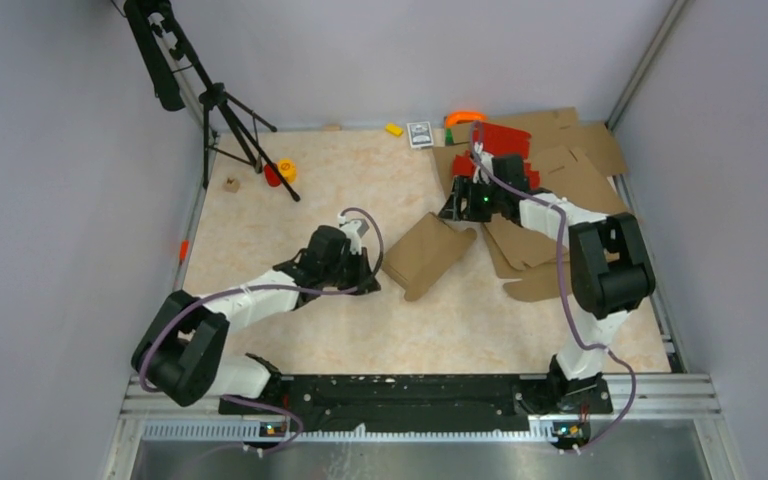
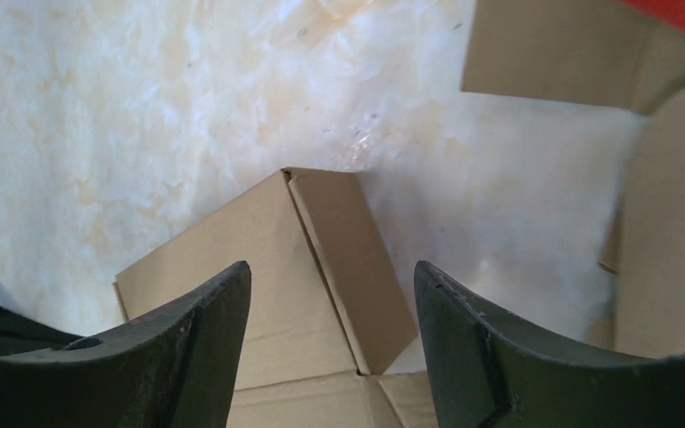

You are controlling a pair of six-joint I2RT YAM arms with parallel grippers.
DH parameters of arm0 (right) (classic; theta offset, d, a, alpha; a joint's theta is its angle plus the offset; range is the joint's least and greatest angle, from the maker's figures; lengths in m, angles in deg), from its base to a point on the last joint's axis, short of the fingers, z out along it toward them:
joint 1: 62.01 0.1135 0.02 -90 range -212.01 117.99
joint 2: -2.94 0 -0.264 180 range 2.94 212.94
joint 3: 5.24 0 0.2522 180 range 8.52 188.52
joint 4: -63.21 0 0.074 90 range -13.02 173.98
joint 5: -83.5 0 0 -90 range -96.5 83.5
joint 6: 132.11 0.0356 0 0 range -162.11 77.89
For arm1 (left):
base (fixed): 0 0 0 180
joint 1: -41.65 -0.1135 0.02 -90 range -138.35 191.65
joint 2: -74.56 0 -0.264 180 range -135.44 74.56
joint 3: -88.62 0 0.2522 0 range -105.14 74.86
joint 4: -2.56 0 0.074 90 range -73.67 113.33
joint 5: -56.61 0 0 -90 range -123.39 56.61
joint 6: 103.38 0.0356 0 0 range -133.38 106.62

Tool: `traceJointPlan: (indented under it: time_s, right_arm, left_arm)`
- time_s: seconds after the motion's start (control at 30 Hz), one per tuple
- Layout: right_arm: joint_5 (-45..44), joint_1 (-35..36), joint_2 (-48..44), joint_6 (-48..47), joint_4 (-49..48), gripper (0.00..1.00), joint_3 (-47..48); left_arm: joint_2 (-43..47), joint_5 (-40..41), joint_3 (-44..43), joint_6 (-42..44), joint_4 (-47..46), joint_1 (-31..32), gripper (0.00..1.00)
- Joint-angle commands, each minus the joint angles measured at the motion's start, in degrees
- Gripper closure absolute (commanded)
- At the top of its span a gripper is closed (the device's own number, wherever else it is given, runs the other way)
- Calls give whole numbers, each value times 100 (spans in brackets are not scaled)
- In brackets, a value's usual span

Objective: Fold the paper box

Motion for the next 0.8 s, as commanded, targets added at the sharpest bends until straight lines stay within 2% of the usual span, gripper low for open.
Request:
traceJointPlan:
  time_s: [0.0, 0.13, 0.27, 0.4, 0.5, 0.57, 0.63, 0.7, 0.77]
  right_arm:
    - [962, 8, 282, 241, -569, 36, 103]
    - [1018, 8, 271, 564, -673, 50, -304]
    - [1009, 7, -246, 1038, -998, 60, -1055]
    - [973, 171, -1386, 1620, -1450, 61, -2178]
    - [1073, 663, -2165, 1752, -1287, 61, -2646]
    - [1022, 934, -2450, 1738, -914, 57, -2704]
    - [810, 982, -2756, 1726, -646, 40, -2788]
    - [190, 976, -3028, 1322, -20, 24, -2694]
    - [-358, 974, -3140, 887, 412, 15, -2438]
  left_arm:
    - [-180, -28, 42, -439, -647, 147, 100]
    - [-542, -317, -121, -410, -922, -24, 100]
    - [-840, -623, -266, -340, -995, -429, 100]
    - [-857, -821, -306, -174, -976, -917, 100]
    - [-1086, -860, -647, 118, -639, -1066, 98]
    - [-1269, -907, -855, 207, -505, -1082, 96]
    - [-1331, -911, -937, 211, -530, -1110, 95]
    - [-1241, -758, -932, 218, -493, -1146, 92]
    - [-1017, -500, -844, 244, -396, -1221, 89]
